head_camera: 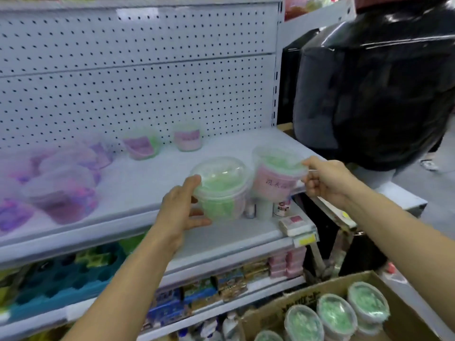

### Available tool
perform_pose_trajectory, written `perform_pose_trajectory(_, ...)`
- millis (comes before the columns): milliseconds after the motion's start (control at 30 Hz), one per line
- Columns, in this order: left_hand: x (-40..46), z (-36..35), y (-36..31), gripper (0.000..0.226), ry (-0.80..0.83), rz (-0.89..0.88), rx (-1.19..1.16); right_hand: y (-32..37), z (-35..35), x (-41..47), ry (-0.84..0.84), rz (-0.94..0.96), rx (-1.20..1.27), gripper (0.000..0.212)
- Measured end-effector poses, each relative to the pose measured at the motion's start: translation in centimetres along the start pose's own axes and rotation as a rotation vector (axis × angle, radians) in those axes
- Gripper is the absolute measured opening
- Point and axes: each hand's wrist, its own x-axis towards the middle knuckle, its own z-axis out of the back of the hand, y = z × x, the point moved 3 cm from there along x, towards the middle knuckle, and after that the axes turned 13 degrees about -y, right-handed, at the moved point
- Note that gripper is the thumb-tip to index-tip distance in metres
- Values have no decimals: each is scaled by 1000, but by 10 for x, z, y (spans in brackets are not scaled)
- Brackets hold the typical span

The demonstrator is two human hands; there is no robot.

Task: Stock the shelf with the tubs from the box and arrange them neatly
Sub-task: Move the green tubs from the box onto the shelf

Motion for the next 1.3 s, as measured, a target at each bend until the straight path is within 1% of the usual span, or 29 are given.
perform_pose_trajectory(133, 38, 16, -27, 47, -39, 8, -43, 30, -60, 36, -13, 36, -1, 18)
perform_pose_trajectory(300, 90, 31, -42, 53, -75, 30, 14, 41, -124, 80, -37, 53, -107, 12)
perform_pose_trajectory(400, 115, 34, -47, 51, -86, 46, 25, 41, -148, 97, -49, 67, -152, 12)
perform_pose_trajectory(467, 128, 35, -48, 47, -93, 54, 22, 40, -156, 105, -22, 79, -114, 16)
perform_pose_trajectory(500, 135, 35, -48, 45, -93, 58, 20, 40, -159, 109, 24, 101, -86, 25)
perform_pose_trajectory(533, 141, 35, -48, 43, -92, 62, 17, 41, -160, 112, 76, 140, -89, 35)
perform_pose_trajectory(600, 151, 34, -50, 40, -93, 74, 9, 42, -164, 115, 159, 261, -211, 49)
perform_pose_trajectory(667, 160, 30, -52, 37, -94, 78, -3, 43, -172, 119, 189, 378, -331, 53)
perform_pose_trajectory(800, 174, 24, -54, 33, -81, 81, -42, 42, -198, 142, 121, 463, -422, 49)
perform_pose_trajectory(867, 180, 23, -55, 33, -83, 89, -46, 42, -209, 153, 112, 466, -448, 48)
perform_pose_trajectory(933, 183, 21, -56, 33, -88, 99, -43, 44, -214, 157, 105, 497, -553, 49)
perform_pose_trajectory(1000, 186, 19, -56, 34, -91, 99, -31, 49, -211, 154, 21, 630, -722, 51)
perform_pose_trajectory(1033, 187, 17, -56, 34, -90, 95, -25, 52, -208, 147, -5, 696, -710, 52)
perform_pose_trajectory(1067, 186, 13, -57, 34, -83, 90, -20, 54, -204, 139, 15, 725, -635, 52)
perform_pose_trajectory(1100, 185, 8, -57, 35, -71, 86, -13, 56, -202, 129, 82, 695, -522, 53)
perform_pose_trajectory(1133, 184, 2, -58, 37, -49, 83, 0, 59, -201, 119, 178, 605, -429, 54)
perform_pose_trajectory(1200, 178, -18, -61, 39, 18, 78, 35, 61, -195, 107, 342, 386, -375, 56)
perform_pose_trajectory(1267, 173, -41, -63, 39, 97, 67, 46, 66, -185, 103, 373, 279, -378, 46)
perform_pose_trajectory(1300, 170, -53, -64, 39, 129, 65, 51, 70, -177, 103, 356, 260, -365, 36)
